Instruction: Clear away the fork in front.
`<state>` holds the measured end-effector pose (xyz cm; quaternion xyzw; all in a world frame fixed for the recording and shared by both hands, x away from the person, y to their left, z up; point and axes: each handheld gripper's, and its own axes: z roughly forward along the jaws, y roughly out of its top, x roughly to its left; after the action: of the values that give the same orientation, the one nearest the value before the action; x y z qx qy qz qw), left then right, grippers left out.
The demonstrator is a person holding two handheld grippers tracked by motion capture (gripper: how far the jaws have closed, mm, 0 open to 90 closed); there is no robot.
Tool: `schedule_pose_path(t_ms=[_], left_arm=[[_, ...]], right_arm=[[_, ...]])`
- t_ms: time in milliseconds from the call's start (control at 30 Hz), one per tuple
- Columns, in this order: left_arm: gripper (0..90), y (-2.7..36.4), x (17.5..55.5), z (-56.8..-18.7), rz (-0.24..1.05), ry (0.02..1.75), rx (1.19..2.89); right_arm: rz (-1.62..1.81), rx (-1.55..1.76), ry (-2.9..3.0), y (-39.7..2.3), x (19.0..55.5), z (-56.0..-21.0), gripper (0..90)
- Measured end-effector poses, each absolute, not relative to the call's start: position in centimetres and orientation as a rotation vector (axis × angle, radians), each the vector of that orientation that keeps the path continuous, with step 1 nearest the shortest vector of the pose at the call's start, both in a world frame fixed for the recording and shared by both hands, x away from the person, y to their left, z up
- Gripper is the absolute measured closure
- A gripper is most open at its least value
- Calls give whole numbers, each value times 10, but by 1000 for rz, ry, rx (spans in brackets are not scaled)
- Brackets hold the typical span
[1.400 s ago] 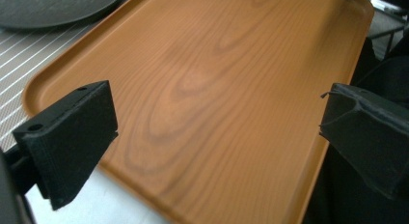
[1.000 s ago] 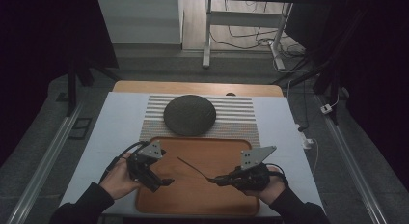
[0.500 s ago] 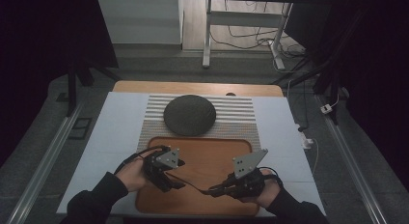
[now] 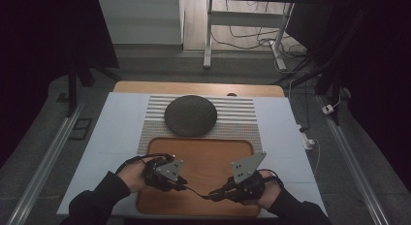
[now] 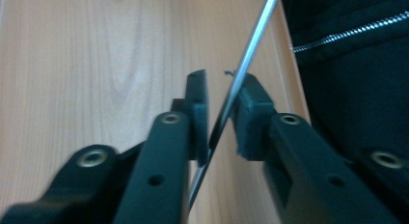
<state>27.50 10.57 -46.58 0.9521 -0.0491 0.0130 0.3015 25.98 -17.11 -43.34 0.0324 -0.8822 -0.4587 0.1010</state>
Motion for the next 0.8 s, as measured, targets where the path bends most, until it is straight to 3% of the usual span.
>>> schedule_pose_path(t_ms=[233,400,500,800], left_arm=[[820,106,272,-467,-4,-241,2516],[856,105,270,-466,-37,-328,2538],[857,104,269,-465,-68,-290,2542],[857,107,273,-466,-139,-31,2565]], right_arm=[[-1338,95,-2551,-172,262,-436,890],[-1356,47,-2548,-174,266,-438,839],[-1371,19,-2538,-176,268,-439,819],[-1423,-206,-2700,-180,271,-439,583]])
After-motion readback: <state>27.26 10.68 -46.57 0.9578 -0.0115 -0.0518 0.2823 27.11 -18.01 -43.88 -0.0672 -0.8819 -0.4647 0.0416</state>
